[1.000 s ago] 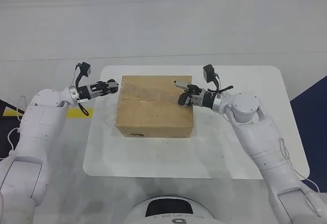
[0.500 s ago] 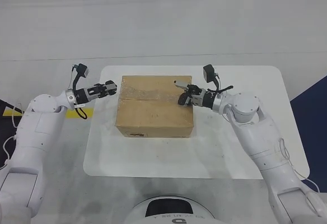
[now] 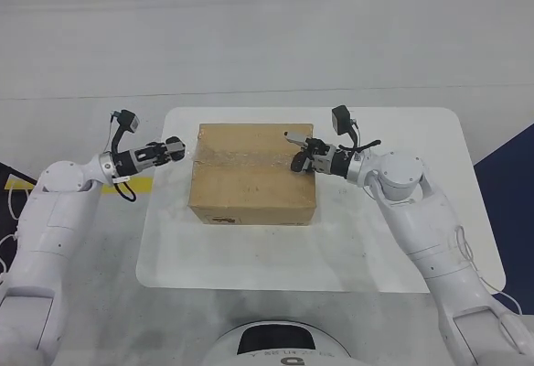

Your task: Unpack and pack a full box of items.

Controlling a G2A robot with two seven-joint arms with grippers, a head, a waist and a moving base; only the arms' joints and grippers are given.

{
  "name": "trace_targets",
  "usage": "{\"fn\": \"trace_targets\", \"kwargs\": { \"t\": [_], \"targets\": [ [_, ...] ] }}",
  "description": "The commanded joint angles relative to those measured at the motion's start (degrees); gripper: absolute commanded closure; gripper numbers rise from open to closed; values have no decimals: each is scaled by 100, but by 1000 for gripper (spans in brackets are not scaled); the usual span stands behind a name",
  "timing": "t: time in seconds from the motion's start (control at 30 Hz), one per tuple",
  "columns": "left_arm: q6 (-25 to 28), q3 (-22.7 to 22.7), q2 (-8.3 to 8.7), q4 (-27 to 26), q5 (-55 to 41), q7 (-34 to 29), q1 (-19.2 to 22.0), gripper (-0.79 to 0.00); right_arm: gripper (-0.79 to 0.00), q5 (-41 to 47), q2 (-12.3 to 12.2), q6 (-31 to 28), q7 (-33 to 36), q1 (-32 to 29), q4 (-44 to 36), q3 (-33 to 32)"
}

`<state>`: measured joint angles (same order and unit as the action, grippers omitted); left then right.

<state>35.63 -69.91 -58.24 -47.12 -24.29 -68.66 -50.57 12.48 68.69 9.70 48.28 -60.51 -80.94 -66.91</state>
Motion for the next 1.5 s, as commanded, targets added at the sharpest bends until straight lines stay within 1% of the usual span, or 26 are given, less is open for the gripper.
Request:
{"fn": "trace_targets", "kwargs": {
  "t": [0.0,0.4,0.53,0.67,0.77,0.87,0.93,1.0,1.07,1.13,1.2,1.37,1.47],
  "targets": [
    [9,-1,12,8,24,9,-13,0,-785,0,0,0,0,0,0,0],
    [49,71,45,94,87,49,-9,0,-785,0,0,0,0,0,0,0],
    [38,135,67,-29,97,37,-48,0,-785,0,0,0,0,0,0,0],
    [128,178,126,-235,149,127,-145,0,-785,0,0,0,0,0,0,0],
    [197,211,184,-356,244,196,-205,-52,-785,0,0,0,0,0,0,0],
    [356,268,242,-405,487,356,-248,-43,-785,0,0,0,0,0,0,0],
    [511,305,275,-441,576,511,-289,-55,-785,0,0,0,0,0,0,0],
    [824,277,309,-417,657,823,-340,-62,-785,0,0,0,0,0,0,0],
    [1072,272,338,-357,831,1072,-367,-34,-785,0,0,0,0,0,0,0],
    [1244,305,349,-290,958,1244,-400,-28,-785,0,0,0,0,0,0,0],
    [1264,360,351,-243,947,1264,-412,-40,-785,0,0,0,0,0,0,0],
    [1098,509,374,-197,799,1098,-382,-139,-785,0,0,0,0,0,0,0],
    [1021,579,387,-207,545,1020,-379,-142,-785,0,0,0,0,0,0,0]
  ]
}}
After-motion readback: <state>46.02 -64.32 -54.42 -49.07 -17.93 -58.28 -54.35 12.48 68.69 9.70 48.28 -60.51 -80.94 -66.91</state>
